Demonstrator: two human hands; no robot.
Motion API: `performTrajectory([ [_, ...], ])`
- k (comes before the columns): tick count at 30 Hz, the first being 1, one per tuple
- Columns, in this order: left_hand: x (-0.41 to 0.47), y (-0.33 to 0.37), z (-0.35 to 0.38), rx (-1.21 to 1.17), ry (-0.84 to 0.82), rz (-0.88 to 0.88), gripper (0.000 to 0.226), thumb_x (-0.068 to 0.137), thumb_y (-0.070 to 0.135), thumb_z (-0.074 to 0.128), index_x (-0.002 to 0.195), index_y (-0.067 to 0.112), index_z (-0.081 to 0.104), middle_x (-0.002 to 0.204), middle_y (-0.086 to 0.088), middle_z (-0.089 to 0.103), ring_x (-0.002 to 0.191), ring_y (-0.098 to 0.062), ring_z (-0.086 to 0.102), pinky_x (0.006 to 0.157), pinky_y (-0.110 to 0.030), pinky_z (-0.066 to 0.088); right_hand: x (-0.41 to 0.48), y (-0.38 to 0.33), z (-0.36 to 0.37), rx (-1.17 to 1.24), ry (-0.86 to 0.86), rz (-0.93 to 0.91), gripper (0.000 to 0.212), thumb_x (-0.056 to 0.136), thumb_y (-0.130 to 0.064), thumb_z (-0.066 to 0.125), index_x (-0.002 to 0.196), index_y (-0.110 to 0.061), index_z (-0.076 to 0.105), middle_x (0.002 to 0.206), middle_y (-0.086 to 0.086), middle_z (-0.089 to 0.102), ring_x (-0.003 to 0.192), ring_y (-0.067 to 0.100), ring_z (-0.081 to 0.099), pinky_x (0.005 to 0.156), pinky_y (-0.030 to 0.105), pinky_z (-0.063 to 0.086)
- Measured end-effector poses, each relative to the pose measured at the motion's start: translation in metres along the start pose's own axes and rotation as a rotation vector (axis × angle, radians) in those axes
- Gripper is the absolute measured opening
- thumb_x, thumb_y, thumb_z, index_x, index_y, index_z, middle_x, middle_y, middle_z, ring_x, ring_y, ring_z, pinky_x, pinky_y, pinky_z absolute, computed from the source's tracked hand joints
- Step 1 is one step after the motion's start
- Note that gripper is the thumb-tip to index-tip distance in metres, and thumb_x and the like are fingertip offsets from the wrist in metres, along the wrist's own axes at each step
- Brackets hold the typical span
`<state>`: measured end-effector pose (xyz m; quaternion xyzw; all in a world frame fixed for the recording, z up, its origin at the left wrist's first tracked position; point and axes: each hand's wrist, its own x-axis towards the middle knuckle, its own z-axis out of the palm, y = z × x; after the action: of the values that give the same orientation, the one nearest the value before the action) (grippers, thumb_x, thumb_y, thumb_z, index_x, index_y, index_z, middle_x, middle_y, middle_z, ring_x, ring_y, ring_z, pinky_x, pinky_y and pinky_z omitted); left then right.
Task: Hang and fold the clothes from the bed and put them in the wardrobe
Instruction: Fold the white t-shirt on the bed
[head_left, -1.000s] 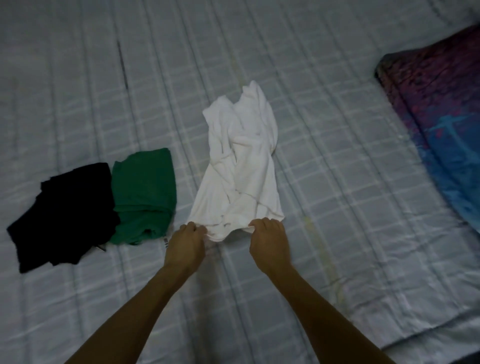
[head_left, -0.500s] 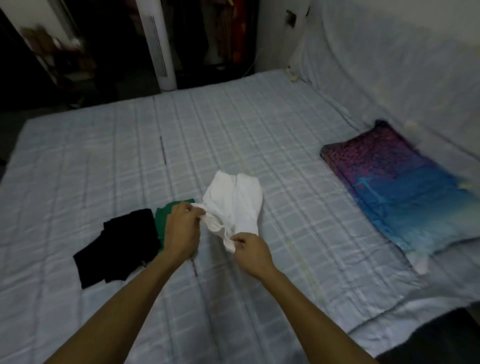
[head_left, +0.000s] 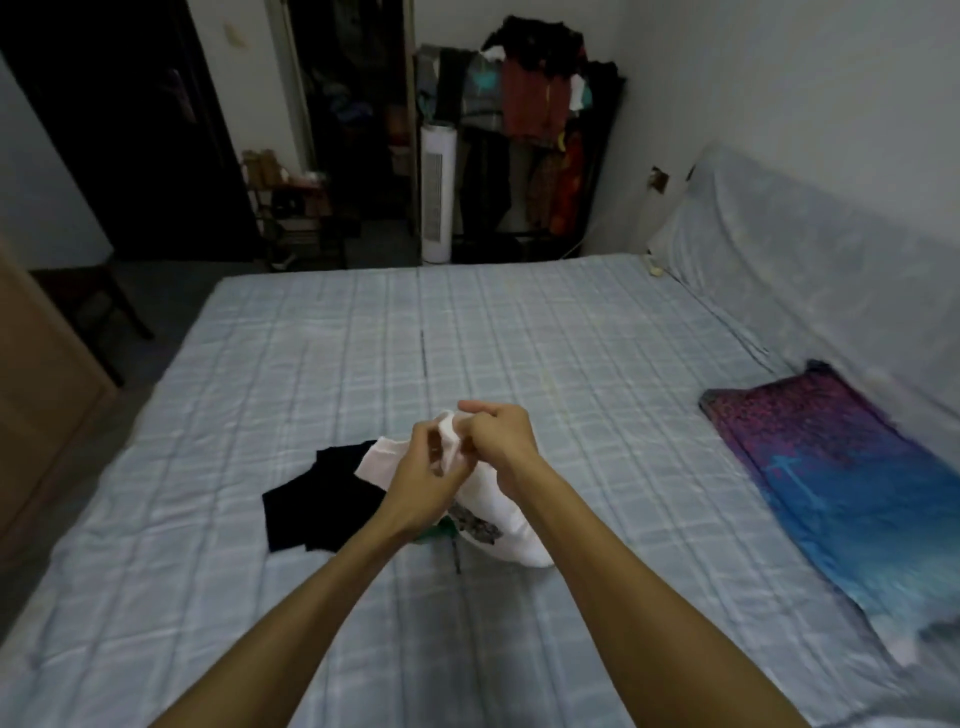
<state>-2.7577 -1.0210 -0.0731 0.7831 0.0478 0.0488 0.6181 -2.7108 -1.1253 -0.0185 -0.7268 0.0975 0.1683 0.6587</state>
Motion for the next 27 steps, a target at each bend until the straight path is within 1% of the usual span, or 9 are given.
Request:
performTrajectory([
  [3,0.011,0.020,-0.014,0.002,0.157,0.081,0.010,0.094,0.010,0.050,0.099,0.017,0.056,0.089,0.006,0.064,0.083,-0.008,0.062,0.063,-0.011,0.047,-0.010,-0.020,0.007,-0.027,-0.052,-0.102,0.041,0.068,-0.007,0.071,0.106,-0.022,0.070,0.105,0.008,0.068,0.098,0.021,0.064,0.081,0.031,0.055],
  [7,0.027,0.048,-0.041,0.130,0.166,0.177,0.025,0.091,-0.002,0.042,0.088,0.011,0.064,0.083,0.002,0.064,0.075,-0.006,0.057,0.062,-0.012,0.043,-0.008,-0.035,-0.003,-0.057,-0.004,-0.257,0.027,0.080,-0.007,0.065,0.101,-0.023,0.071,0.106,0.002,0.069,0.102,0.017,0.062,0.085,0.029,0.052],
  [10,0.033,0.069,-0.065,0.193,0.063,0.233,0.033,0.089,-0.004,0.042,0.081,0.019,0.064,0.077,0.009,0.063,0.070,-0.001,0.055,0.062,-0.013,0.043,-0.001,-0.032,-0.010,-0.226,-0.044,-0.330,0.048,0.082,0.006,0.048,0.119,-0.021,0.064,0.116,0.001,0.065,0.109,0.017,0.058,0.082,0.027,0.050],
  [12,0.035,0.088,-0.080,0.269,-0.081,0.272,0.039,0.086,-0.006,0.043,0.082,0.026,0.066,0.078,0.015,0.066,0.072,0.004,0.058,0.066,-0.013,0.046,-0.001,-0.032,-0.006,-0.348,-0.140,-0.418,0.057,0.080,0.005,0.052,0.129,-0.024,0.056,0.126,0.000,0.060,0.116,0.014,0.053,0.087,0.028,0.049],
  [16,0.040,0.122,-0.102,0.470,-0.241,0.327,0.043,0.086,-0.007,0.046,0.087,0.031,0.066,0.090,0.013,0.068,0.083,0.005,0.061,0.072,-0.011,0.046,0.001,-0.045,0.012,-0.476,-0.351,-0.519,0.048,0.076,-0.011,0.063,0.120,-0.027,0.058,0.115,0.000,0.064,0.103,0.016,0.061,0.084,0.036,0.055],
  [21,0.038,0.137,-0.131,0.499,-0.109,0.356,0.036,0.090,-0.003,0.049,0.088,0.027,0.068,0.090,0.006,0.069,0.081,0.004,0.061,0.068,-0.013,0.046,0.005,-0.048,0.022,-0.681,-0.390,-0.467,0.032,0.073,-0.039,0.067,0.099,-0.019,0.064,0.093,0.003,0.067,0.083,0.020,0.065,0.072,0.036,0.056],
  [23,0.037,0.142,-0.142,0.502,-0.073,0.378,0.042,0.088,-0.006,0.049,0.088,0.032,0.067,0.091,0.017,0.069,0.084,0.007,0.061,0.071,-0.012,0.047,0.010,-0.047,0.023,-0.803,-0.363,-0.487,0.036,0.068,-0.049,0.068,0.087,-0.018,0.064,0.086,0.004,0.067,0.077,0.023,0.064,0.068,0.040,0.056],
  [25,0.037,0.144,-0.151,0.500,-0.029,0.390,0.045,0.087,-0.008,0.048,0.088,0.031,0.069,0.092,0.016,0.070,0.088,0.001,0.063,0.076,-0.021,0.051,0.016,-0.045,0.021,-0.901,-0.321,-0.494,0.052,0.059,-0.059,0.070,0.088,-0.017,0.064,0.086,0.005,0.066,0.077,0.023,0.063,0.068,0.041,0.056],
  [27,0.038,0.143,-0.159,0.494,0.046,0.395,0.043,0.085,-0.010,0.047,0.089,0.025,0.071,0.094,0.006,0.070,0.091,-0.010,0.064,0.077,-0.033,0.053,0.022,-0.046,0.016,-0.979,-0.293,-0.465,0.054,0.062,-0.051,0.075,0.099,-0.013,0.064,0.094,0.006,0.066,0.081,0.023,0.063,0.071,0.039,0.056],
])
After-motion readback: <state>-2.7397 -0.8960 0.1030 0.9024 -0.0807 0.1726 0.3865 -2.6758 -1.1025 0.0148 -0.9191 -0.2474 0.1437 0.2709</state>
